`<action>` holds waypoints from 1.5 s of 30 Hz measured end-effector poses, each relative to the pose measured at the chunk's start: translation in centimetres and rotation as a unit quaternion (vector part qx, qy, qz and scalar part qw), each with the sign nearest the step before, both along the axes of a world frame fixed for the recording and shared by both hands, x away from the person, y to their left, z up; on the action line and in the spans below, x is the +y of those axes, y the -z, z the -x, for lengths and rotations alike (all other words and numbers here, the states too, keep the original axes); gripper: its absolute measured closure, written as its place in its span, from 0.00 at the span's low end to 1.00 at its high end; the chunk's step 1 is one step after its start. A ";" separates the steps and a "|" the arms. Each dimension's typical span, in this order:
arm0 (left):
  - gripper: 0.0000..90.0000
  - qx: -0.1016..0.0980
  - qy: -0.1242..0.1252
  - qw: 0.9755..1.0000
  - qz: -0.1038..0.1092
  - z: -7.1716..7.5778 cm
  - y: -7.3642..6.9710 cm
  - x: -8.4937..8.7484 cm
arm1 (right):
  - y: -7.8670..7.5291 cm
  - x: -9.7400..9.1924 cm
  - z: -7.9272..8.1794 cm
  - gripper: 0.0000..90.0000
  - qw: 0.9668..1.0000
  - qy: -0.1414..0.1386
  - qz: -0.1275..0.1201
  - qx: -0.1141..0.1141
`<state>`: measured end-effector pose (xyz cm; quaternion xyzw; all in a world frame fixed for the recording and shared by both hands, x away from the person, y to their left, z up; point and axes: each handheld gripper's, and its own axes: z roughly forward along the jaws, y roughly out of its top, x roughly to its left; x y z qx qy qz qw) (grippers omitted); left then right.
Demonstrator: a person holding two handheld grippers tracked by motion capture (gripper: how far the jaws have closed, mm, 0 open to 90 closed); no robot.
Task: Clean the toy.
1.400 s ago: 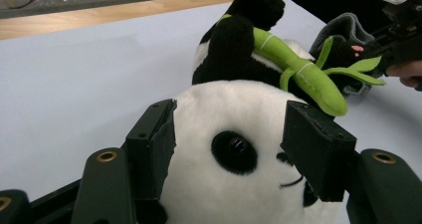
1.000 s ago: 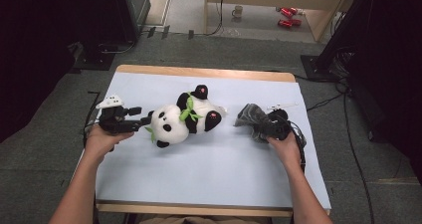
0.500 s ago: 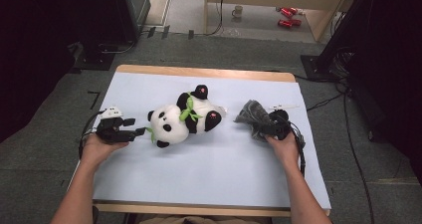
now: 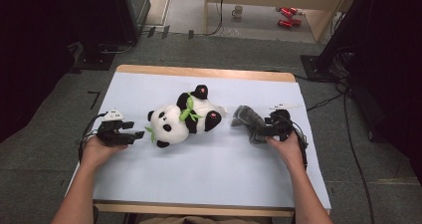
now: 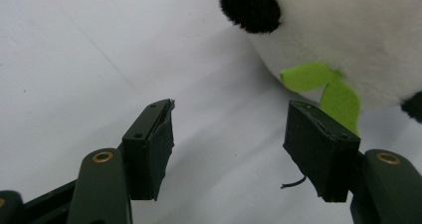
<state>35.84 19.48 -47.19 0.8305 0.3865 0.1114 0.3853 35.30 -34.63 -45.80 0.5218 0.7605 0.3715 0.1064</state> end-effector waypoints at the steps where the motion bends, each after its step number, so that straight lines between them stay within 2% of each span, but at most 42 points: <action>1: 0.39 0.001 0.000 1.000 -0.002 0.0 0.1 0.0 | -0.1 0.0 0.2 0.26 1.000 -0.001 -0.002 0.000; 8: 0.39 0.009 -0.005 1.000 -0.004 -0.1 0.5 0.2 | -1.1 -1.6 1.6 0.28 1.000 -0.017 -0.015 -0.020; 12: 0.39 0.009 -0.006 1.000 -0.007 -0.2 0.7 0.2 | -0.9 -2.7 2.4 0.31 1.000 -0.021 -0.012 -0.017; 17: 0.39 0.013 -0.007 1.000 -0.008 -0.3 0.9 0.3 | -0.6 -3.9 3.5 0.33 0.999 -0.028 -0.015 -0.023; 20: 0.39 0.016 -0.007 1.000 -0.009 -0.3 1.1 0.3 | -0.5 -4.0 4.0 0.33 0.999 -0.037 -0.025 -0.024; 22: 0.39 0.017 -0.007 1.000 -0.010 -0.3 1.1 0.2 | -0.7 -3.9 4.4 0.33 0.998 -0.040 -0.024 -0.031; 26: 0.39 0.012 -0.004 1.000 -0.007 -0.3 1.0 0.2 | -1.8 -4.3 4.7 0.35 0.997 -0.036 -0.047 -0.059; 30: 0.39 0.012 -0.002 1.000 -0.007 -0.3 1.0 0.2 | -2.7 -4.8 4.4 0.39 0.994 -0.015 -0.060 -0.085; 33: 0.39 0.012 -0.002 1.000 -0.009 -0.3 1.1 0.1 | -2.6 -5.1 3.6 0.41 0.996 0.008 -0.044 -0.083; 37: 0.39 0.012 -0.002 1.000 -0.011 -0.3 1.2 0.0 | -1.5 -5.6 2.2 0.42 0.996 0.037 -0.028 -0.071; 40: 0.39 0.015 0.000 1.000 -0.018 -0.4 1.3 0.0 | -0.4 -5.8 1.3 0.43 0.998 0.047 -0.011 -0.051; 43: 0.39 0.015 0.000 1.000 -0.018 -0.4 1.4 0.0 | 0.9 -5.9 0.5 0.43 0.998 0.052 0.017 -0.030; 45: 0.39 0.015 0.000 1.000 -0.018 -0.4 1.4 0.0 | 1.5 -6.2 0.0 0.44 0.998 0.062 0.019 -0.018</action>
